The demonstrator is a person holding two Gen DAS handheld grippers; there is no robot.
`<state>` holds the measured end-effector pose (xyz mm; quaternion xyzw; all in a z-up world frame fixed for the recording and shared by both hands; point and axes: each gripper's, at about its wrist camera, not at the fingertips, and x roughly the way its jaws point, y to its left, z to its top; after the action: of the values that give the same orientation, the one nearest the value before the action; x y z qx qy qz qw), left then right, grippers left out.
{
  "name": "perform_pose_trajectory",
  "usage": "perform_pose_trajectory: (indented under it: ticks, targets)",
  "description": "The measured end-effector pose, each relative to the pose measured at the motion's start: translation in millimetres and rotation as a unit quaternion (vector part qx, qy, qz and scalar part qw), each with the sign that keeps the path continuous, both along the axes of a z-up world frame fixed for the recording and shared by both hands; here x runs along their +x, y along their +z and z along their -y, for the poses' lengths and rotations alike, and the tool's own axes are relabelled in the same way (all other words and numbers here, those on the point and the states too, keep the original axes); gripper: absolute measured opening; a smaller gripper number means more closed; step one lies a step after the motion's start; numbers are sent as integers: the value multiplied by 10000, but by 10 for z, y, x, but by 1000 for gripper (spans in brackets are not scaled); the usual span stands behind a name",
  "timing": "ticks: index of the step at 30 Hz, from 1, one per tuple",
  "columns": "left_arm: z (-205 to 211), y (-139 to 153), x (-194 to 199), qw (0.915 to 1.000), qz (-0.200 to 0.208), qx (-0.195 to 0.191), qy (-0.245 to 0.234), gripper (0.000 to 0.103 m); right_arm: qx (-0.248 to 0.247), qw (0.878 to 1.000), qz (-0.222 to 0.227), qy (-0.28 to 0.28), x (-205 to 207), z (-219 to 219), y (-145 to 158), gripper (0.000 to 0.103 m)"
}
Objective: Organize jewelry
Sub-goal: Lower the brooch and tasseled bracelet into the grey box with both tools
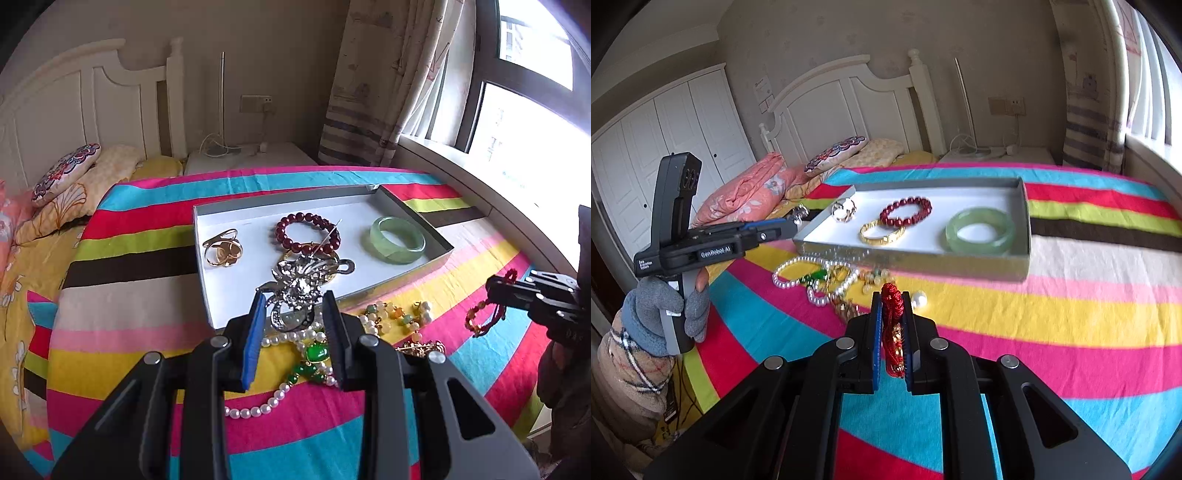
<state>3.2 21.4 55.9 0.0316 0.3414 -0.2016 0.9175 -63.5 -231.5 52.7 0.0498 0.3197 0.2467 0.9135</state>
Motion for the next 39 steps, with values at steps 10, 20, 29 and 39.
perform_pose_trajectory:
  ticks: [10, 20, 29, 39]
  targets:
    - [-38, -124, 434, 9983, -439, -82, 377, 31, -56, 9999, 118, 70, 625, -264, 301, 11]
    - [-120, -271, 715, 9952, -710, -155, 661, 31, 373, 9983, -406, -181, 1337, -342, 143, 11]
    - [-44, -336, 798, 9950, -710, -96, 696, 31, 71, 9973, -582, -442, 1589, -434, -35, 11]
    - [0, -320, 755, 9956, -619, -31, 698, 46, -277, 9947, -713, -691, 1798, -480, -78, 14]
